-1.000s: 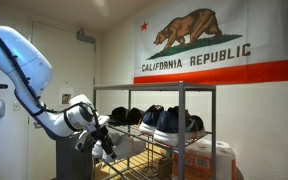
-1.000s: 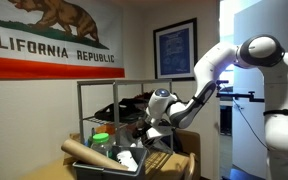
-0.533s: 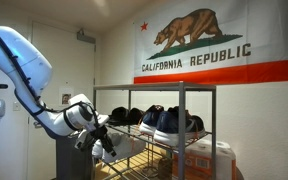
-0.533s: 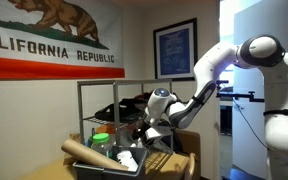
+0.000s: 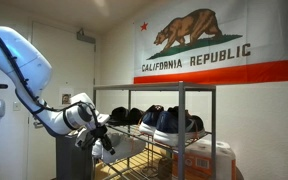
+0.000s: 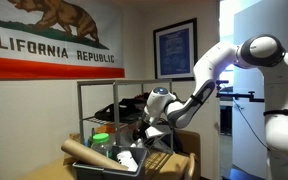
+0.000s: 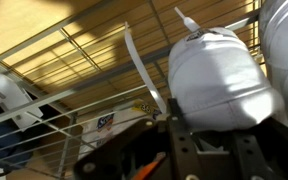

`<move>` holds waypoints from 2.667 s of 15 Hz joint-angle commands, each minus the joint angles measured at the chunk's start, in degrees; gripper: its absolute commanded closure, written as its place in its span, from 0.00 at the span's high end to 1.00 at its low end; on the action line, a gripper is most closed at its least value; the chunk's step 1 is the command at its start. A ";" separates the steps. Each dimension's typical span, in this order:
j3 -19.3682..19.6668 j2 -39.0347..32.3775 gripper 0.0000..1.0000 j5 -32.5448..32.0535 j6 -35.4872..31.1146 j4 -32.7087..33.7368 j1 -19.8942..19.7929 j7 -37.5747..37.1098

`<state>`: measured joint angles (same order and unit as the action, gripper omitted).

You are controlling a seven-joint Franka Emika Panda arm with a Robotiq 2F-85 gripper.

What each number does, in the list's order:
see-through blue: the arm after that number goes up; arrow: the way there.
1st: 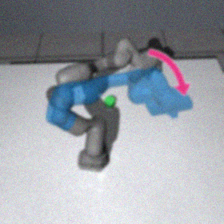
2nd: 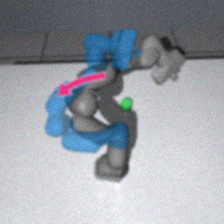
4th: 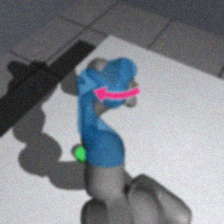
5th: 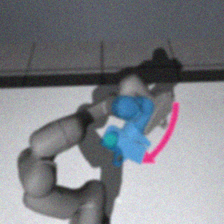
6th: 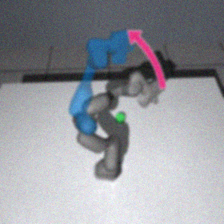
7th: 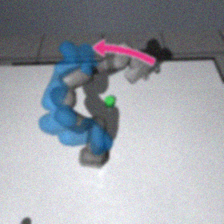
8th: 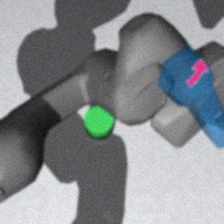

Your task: Pick up the right white tennis shoe from the third shelf and put it on the topmost shelf

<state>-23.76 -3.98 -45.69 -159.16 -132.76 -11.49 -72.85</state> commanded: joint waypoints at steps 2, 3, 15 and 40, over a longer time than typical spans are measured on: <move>-1.04 1.99 0.02 7.67 2.28 -2.69 -0.22 8.95; -1.17 2.70 0.02 9.82 2.62 -3.13 -0.21 11.46; 12.64 20.44 0.02 23.12 16.19 -13.12 12.19 27.53; 13.19 50.83 0.02 25.21 40.45 -21.46 9.40 35.89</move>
<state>-10.67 41.47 -22.95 -122.96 -154.32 -3.07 -41.58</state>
